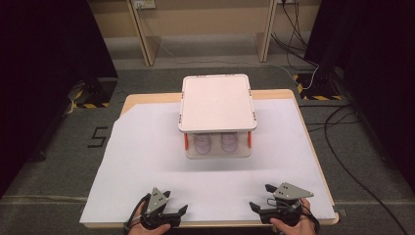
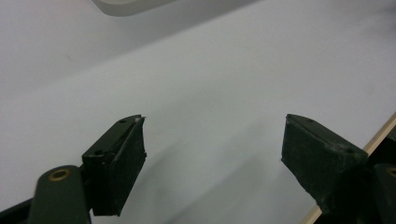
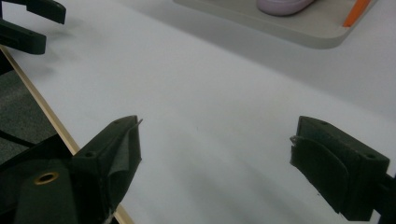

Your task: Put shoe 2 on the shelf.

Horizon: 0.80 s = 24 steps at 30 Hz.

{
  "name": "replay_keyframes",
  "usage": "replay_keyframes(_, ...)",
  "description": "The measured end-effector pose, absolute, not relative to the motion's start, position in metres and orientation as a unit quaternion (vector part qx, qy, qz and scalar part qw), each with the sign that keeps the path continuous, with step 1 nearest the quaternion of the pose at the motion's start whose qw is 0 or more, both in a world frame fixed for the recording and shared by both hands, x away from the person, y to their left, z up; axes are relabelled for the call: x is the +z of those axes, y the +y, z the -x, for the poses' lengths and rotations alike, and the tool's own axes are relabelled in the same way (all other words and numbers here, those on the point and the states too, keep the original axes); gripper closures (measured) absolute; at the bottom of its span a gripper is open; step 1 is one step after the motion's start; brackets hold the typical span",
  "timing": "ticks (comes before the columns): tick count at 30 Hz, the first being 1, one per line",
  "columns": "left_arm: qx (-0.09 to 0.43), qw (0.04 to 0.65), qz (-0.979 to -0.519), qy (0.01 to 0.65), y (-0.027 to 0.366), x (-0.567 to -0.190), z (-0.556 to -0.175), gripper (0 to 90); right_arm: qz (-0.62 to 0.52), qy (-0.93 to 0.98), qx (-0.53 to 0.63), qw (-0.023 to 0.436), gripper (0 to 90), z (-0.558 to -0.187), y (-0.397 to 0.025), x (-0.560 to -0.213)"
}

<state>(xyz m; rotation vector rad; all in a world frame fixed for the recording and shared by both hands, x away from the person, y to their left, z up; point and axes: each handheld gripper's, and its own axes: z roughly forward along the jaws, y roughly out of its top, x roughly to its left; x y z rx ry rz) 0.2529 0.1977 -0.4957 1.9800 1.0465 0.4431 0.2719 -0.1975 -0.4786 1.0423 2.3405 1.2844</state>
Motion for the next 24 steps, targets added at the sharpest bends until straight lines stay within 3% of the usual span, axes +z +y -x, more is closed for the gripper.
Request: replay_keyframes(24,0.174,0.420,-0.787,0.418,0.196,-0.496,-0.253,18.8,-0.375,0.817,0.414,0.141,16.0,-0.254,-0.213,-0.488)
